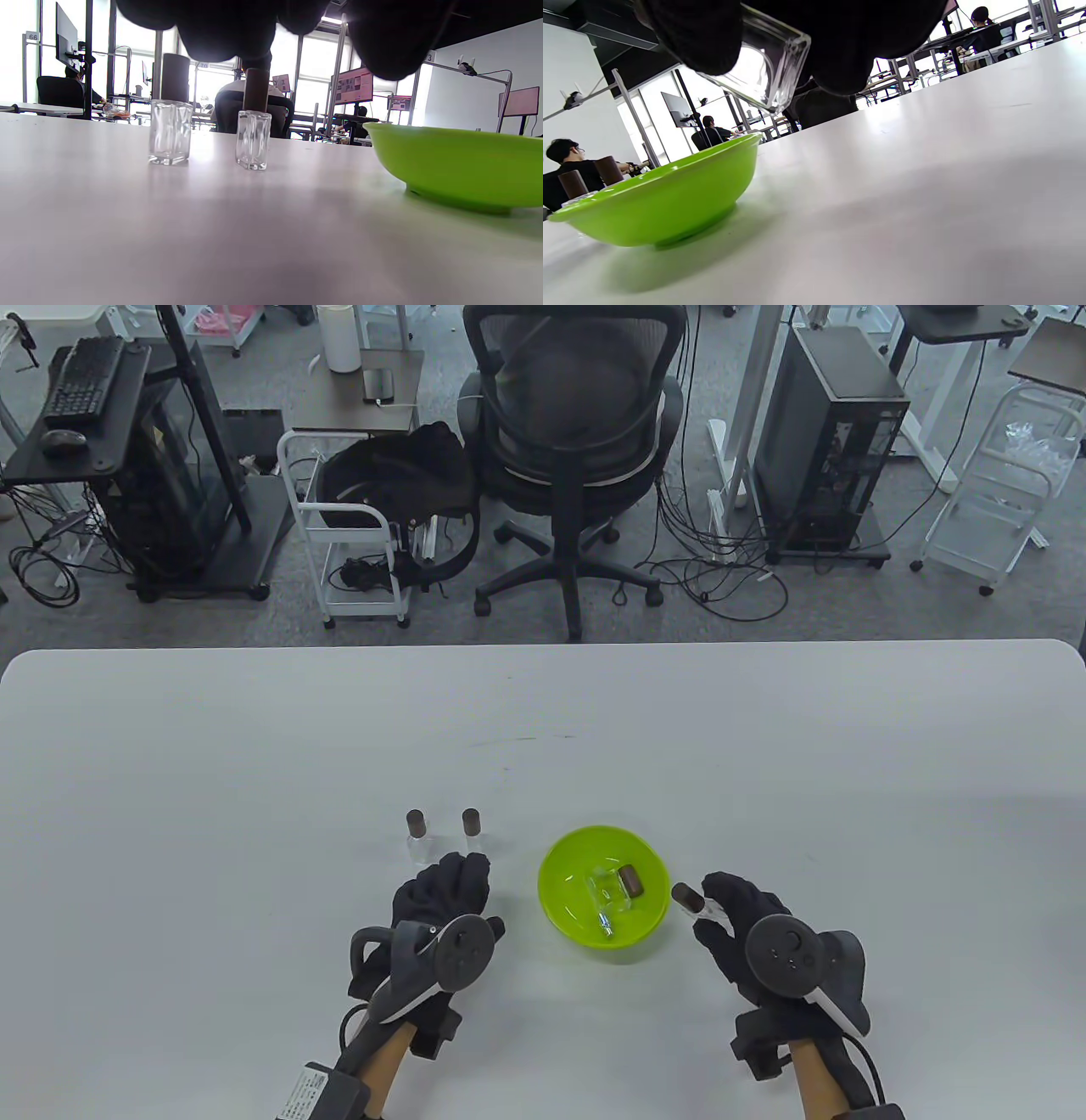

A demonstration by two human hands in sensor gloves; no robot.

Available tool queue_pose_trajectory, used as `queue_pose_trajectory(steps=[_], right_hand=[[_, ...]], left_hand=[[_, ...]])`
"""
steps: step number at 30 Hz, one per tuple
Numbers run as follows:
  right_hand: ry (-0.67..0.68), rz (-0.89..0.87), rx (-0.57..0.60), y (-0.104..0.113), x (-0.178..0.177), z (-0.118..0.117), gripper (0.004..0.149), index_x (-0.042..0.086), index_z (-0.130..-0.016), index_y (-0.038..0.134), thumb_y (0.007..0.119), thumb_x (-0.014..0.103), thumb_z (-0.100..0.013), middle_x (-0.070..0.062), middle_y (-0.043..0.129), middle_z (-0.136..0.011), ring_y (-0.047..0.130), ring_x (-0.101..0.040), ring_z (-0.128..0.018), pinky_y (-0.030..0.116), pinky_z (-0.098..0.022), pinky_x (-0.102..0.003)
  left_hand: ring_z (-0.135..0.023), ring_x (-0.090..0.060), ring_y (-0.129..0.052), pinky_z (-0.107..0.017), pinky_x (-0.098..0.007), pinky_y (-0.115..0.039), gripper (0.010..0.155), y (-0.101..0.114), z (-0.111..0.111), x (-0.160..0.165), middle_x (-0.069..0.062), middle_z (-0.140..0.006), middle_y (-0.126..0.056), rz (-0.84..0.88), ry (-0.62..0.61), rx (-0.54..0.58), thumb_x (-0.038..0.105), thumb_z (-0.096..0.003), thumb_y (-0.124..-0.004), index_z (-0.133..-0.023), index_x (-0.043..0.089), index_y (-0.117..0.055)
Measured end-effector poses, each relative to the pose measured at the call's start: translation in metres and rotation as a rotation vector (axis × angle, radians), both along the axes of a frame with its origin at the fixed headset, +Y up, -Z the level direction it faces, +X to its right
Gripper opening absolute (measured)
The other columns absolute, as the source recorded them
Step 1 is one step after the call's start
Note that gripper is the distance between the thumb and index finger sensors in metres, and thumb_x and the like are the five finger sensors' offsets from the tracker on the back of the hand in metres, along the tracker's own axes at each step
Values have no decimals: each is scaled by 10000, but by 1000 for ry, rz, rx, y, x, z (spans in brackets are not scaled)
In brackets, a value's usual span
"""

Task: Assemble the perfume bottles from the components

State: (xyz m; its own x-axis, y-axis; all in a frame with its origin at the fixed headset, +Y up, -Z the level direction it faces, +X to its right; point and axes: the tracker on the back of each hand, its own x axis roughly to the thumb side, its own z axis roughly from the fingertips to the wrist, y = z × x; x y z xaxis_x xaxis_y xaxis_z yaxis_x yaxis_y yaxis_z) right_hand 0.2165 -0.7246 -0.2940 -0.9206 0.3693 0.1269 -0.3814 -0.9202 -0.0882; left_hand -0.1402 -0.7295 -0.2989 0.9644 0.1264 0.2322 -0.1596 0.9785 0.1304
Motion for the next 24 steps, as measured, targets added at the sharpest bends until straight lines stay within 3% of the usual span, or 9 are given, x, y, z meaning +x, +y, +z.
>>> queue_pose_trajectory(steps=[4,9,12,15,20,24], right_hand=[[-84,20,-14,2,1,-23,530,337,-1047,592,769,457,-562,-96,614,-1107,704,-363,-997,602,-765,-611],[-180,34,-70,2,-5,-58,527,374,-1049,551,753,466,-572,38,662,-1067,741,-270,-953,592,-775,-607],[-248,141,-129,-2,-10,-79,535,377,-1053,533,750,477,-573,86,689,-1077,773,-225,-930,600,-780,-597],[-302,189,-162,-7,-11,-91,543,379,-1055,529,748,485,-570,94,711,-1077,788,-213,-933,613,-778,-589],[-385,94,-228,-21,-4,-102,548,365,-1072,506,732,481,-587,75,722,-1084,793,-212,-937,615,-778,-581],[-433,119,-247,-29,-2,-105,546,346,-1082,505,714,490,-599,64,743,-1076,795,-212,-941,614,-774,-587]], left_hand=[[-998,-411,-713,-775,-543,-594,802,-3,0,-1,-184,-1151,-589,-32,22,-7,556,-499,-743,-1145,182,-450],[-1004,-415,-705,-777,-547,-590,812,-7,2,-1,-188,-1154,-583,-65,26,-23,564,-496,-740,-1148,183,-440],[-1008,-416,-699,-779,-548,-586,813,-7,3,-1,-187,-1158,-577,-74,25,-25,564,-497,-739,-1149,186,-435],[-1011,-418,-694,-781,-550,-582,816,-5,3,-1,-181,-1161,-572,-75,30,-28,566,-497,-737,-1150,187,-432],[-1009,-418,-697,-779,-549,-584,816,-4,4,-3,-184,-1159,-576,-66,34,-21,568,-496,-736,-1150,185,-433],[-1010,-415,-697,-779,-548,-585,815,-4,4,-2,-184,-1158,-576,-72,36,-19,567,-497,-736,-1150,186,-434]])
